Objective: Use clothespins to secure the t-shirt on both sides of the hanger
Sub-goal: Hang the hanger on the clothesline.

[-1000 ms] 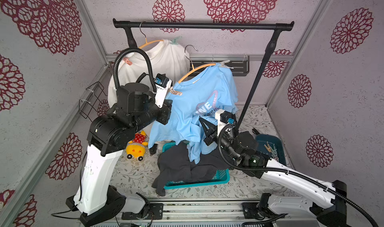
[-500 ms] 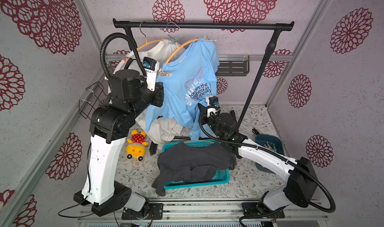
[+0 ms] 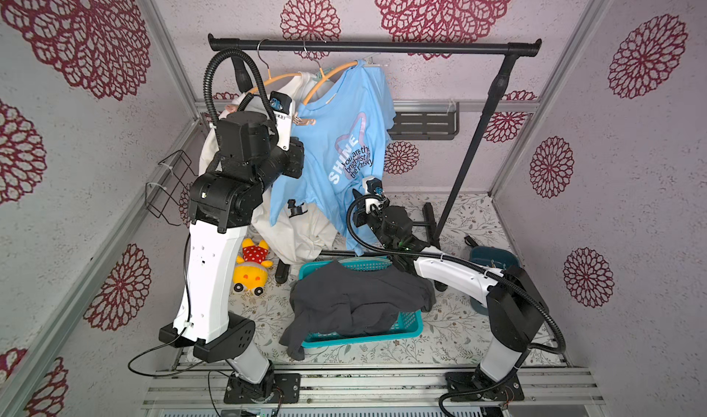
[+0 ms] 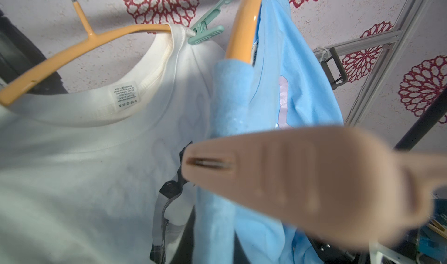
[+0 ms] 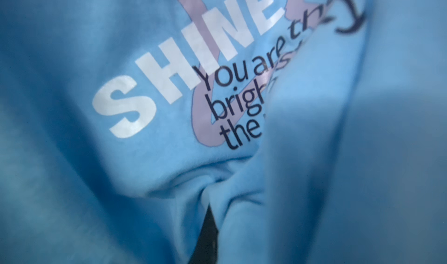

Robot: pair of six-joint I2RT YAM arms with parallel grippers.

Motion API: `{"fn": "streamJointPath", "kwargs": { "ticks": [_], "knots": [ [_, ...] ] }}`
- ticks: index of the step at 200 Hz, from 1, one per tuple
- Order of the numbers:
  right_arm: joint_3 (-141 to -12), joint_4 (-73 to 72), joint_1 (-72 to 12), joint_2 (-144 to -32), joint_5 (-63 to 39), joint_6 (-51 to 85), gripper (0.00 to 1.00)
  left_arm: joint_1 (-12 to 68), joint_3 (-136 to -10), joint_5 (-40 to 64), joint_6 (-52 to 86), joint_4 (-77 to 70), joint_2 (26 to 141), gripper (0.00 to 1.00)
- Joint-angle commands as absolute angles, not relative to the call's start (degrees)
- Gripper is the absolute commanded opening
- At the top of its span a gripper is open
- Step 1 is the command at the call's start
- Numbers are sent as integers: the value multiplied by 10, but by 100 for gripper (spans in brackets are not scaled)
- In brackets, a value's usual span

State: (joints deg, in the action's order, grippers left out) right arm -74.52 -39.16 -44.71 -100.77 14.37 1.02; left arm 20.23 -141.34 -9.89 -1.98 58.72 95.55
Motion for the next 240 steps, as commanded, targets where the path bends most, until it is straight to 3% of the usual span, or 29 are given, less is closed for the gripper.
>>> {"fn": "streamJointPath", "kwargs": {
  "ticks": [1, 83, 160, 195, 227, 240],
  "knots": [
    [-779, -427, -439, -1016, 130, 12, 0, 193, -1432, -130, -21, 520, 957, 0],
    [-846, -392, -436, -1075, 84, 24, 0, 170, -1461, -141, -35, 492, 995, 0],
    [-813, -398, -436, -1080, 53, 50, 0, 170, -1483, -159, -44, 535, 1015, 0],
    [-791, -403, -436, -1072, 24, 53, 15, 174, -1473, -179, -57, 550, 1017, 0],
    [-767, -399, -434, -1060, 56, 29, 40, 187, -1460, -216, -77, 559, 1013, 0],
    [-760, -388, -429, -1058, 65, 25, 50, 193, -1453, -235, -85, 562, 1011, 6]
  ]
}}
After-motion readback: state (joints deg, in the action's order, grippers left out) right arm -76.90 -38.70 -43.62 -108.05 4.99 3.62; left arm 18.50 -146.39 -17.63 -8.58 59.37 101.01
